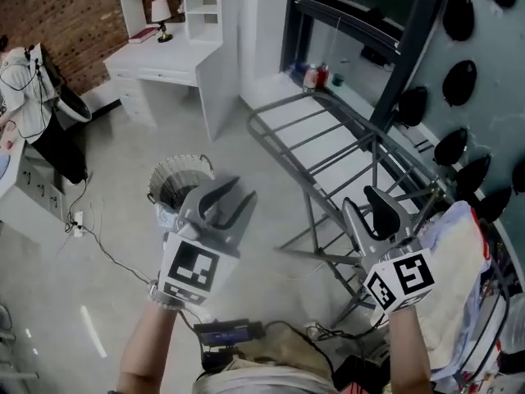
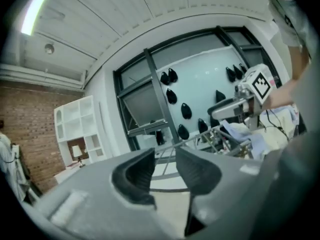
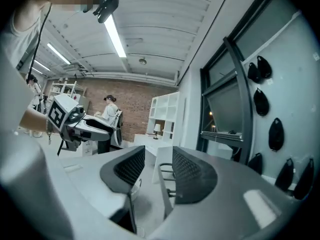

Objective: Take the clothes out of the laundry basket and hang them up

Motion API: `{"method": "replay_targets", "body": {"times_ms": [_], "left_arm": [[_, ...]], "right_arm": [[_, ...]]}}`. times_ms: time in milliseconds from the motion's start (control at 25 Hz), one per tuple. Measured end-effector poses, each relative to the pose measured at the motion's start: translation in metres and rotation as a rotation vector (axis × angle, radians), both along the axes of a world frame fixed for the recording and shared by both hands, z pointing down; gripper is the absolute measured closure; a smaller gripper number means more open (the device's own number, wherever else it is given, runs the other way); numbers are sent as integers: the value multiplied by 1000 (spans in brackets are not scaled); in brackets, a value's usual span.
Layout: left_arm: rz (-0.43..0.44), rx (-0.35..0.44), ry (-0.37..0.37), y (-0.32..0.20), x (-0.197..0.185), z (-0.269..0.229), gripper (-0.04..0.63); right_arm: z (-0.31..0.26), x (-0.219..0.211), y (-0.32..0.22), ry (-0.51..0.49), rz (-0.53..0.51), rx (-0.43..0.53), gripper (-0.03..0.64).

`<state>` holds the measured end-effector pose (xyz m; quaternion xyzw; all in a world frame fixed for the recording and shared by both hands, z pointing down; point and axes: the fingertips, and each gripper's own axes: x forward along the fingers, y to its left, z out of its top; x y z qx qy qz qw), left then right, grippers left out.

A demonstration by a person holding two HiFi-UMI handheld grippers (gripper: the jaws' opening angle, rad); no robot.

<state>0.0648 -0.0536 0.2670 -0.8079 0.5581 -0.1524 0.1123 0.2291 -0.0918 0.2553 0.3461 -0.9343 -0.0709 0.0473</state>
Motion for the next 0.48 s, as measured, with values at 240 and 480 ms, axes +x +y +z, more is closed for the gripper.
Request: {"method": "replay_targets", "body": {"times_ms": [240,480], "left_arm": [[-125,12,-21,50,-101,13,482],[-258,0,-13,81,-171,32,482]], "right_arm": [[21,-108,24,20,-136,-12,449],[43,-187,34,61,-249,-33,449]]}}
